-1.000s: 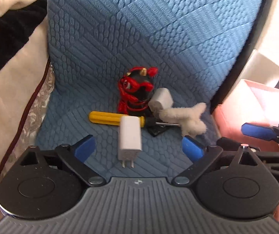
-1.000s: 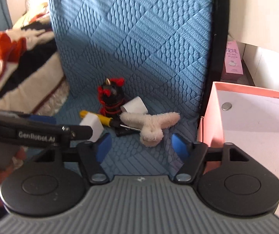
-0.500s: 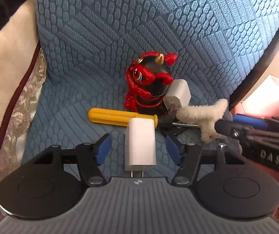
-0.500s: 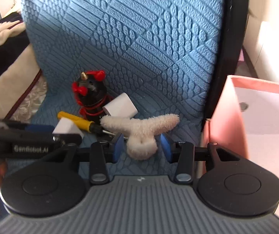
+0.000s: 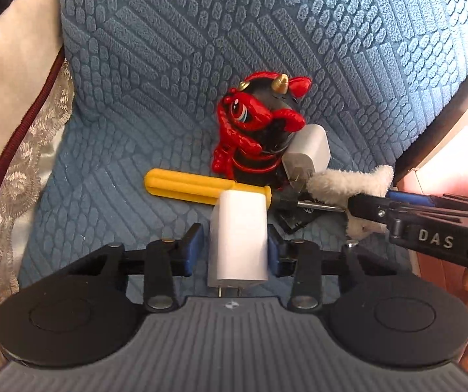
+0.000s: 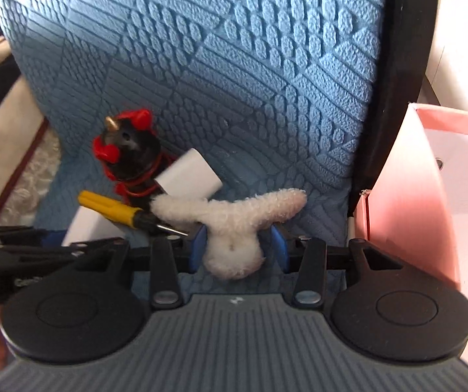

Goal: Organize rigid objects
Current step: 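Close the right tool on the fluffy toy while the left tool grasps the white charger, then carry the fluffy toy and charger with both tools over the pink box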

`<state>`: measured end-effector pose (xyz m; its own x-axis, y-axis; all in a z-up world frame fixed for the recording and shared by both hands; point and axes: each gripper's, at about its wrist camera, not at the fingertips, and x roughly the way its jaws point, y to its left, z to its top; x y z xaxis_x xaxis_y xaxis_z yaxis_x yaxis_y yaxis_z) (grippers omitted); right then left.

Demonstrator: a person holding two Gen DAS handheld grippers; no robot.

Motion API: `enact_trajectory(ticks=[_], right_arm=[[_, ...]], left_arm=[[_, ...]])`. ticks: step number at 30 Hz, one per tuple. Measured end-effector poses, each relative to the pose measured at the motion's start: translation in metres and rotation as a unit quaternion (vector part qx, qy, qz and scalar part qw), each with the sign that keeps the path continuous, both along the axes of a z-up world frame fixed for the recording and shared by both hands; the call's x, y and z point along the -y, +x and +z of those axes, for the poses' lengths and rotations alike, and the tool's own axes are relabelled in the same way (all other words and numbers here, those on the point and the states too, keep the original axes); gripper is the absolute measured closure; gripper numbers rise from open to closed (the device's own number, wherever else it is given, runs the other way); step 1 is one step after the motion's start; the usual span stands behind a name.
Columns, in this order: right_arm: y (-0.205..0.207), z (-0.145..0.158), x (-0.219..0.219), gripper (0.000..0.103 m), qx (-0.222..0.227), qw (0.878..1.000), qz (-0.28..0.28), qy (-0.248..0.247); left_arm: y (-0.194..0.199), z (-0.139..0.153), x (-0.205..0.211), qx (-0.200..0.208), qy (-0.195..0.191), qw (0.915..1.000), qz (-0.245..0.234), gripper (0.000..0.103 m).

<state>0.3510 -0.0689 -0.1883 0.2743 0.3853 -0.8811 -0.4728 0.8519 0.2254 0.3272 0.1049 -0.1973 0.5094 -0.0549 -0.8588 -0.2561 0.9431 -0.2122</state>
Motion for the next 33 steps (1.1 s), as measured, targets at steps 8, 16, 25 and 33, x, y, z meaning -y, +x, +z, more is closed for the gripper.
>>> enact_trajectory(ticks=[8, 16, 25, 33], right_arm=[[-0.001, -0.003, -0.002, 0.069, -0.013, 1.0, 0.019, 0.005], [-0.005, 0.027, 0.007, 0.07, 0.015, 1.0, 0.007, 0.026], [-0.038, 0.061, 0.033, 0.07, 0.03, 0.999, 0.003, 0.042], [-0.085, 0.084, 0.037, 0.07, 0.069, 0.996, 0.019, 0.044]], left_arm=[[-0.003, 0.0, 0.004, 0.005, 0.005, 1.0, 0.006, 0.067], [-0.014, 0.012, -0.002, 0.005, -0.018, 0.9997, 0.019, 0.071], [-0.05, 0.04, 0.006, 0.029, -0.038, 0.9985, 0.025, 0.071], [-0.08, 0.052, 0.027, 0.023, -0.037, 0.9988, 0.022, 0.071]])
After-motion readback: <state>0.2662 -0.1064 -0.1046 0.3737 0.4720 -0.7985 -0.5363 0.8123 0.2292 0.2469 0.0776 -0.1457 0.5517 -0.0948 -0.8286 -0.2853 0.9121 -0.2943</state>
